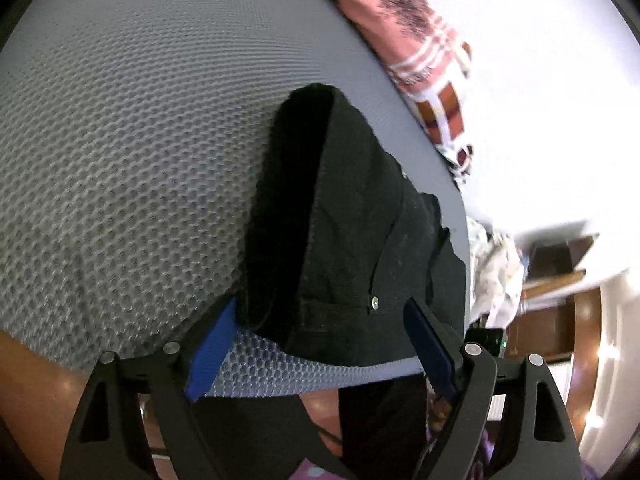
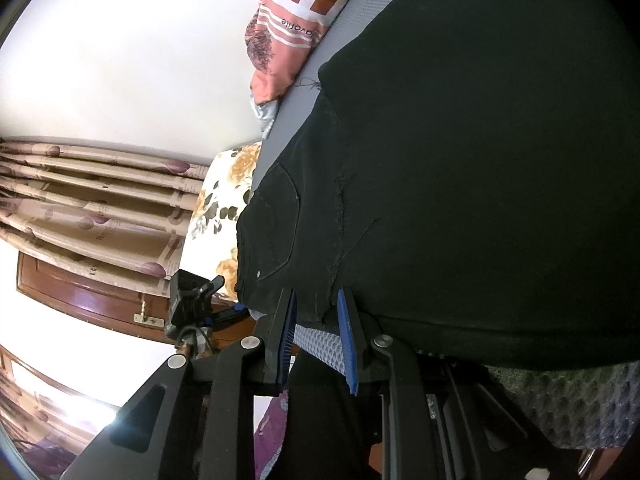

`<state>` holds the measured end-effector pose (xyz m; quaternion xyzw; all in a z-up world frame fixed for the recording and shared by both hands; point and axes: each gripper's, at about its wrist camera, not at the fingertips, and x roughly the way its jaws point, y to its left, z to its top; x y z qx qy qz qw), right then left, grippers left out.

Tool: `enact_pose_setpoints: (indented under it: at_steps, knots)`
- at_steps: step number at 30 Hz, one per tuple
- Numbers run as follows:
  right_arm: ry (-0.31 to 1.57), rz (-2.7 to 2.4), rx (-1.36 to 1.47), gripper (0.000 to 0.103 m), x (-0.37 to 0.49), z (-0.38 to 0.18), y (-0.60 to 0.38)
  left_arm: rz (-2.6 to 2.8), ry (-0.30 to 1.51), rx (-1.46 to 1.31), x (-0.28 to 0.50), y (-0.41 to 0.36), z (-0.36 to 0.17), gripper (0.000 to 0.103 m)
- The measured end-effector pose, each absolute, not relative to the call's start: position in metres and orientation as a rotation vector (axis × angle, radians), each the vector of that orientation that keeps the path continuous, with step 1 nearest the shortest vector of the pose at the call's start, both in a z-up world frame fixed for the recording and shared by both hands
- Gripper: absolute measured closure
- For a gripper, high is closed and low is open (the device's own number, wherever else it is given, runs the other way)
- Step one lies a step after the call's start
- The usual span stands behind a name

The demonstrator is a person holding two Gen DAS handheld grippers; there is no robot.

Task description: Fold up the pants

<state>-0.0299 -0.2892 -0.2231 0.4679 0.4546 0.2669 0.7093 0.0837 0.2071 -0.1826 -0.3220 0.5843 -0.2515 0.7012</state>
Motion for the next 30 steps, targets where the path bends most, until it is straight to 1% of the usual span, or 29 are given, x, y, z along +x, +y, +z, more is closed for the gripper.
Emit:
enact_pose_setpoints:
  at_steps: [6, 8, 9, 10, 17, 20, 21, 22, 25, 30]
  knots:
    - [1.009, 0.596, 1.051, 0.085, -0.03, -0.224, -0.29, -0.523, 1.327, -0.746, 0.071, 0.206, -0.181, 0.02]
    - [1.008, 0.598, 1.057, 0.085, -0.03, -0.225, -0.291, -0.551, 1.336, -0.824, 0.066, 0.209, -0.186, 0.019]
    - [1.007, 0.598, 1.057, 0.085, -0.03, -0.224, -0.291, -0.584, 1.362, -0.931, 0.064, 0.209, -0.194, 0.019]
    - [1.008, 0.598, 1.057, 0.085, -0.03, -0.224, -0.291, -0.594, 1.364, -0.979, 0.063, 0.209, -0.199, 0.019]
    - [1.006, 0.598, 1.06, 0.085, -0.03, -0.224, -0.291, -0.469, 1.159, -1.132, 0.054, 0.221, -0.195, 0.019]
    - [1.005, 0.598, 1.064, 0.085, -0.03, -0.224, -0.291, -0.471, 1.077, -1.08, 0.05, 0.216, -0.19, 0.019]
    - [1.006, 0.598, 1.064, 0.085, -0.03, -0.224, -0.291, -0.481, 1.051, -1.039, 0.05, 0.212, -0.188, 0.015]
    - [1.006, 0.598, 1.063, 0.085, -0.03, -0.224, -0.291, -0.509, 1.022, -0.983, 0.048, 0.207, -0.184, 0.009]
    - [1.006, 0.598, 1.063, 0.085, -0.03, -0.224, -0.291, -0.537, 1.014, -0.912, 0.049, 0.203, -0.178, 0.008]
    - [1.006, 0.597, 1.065, 0.085, -0.031, -0.224, -0.291, -0.506, 1.058, -1.082, 0.059, 0.221, -0.188, 0.008]
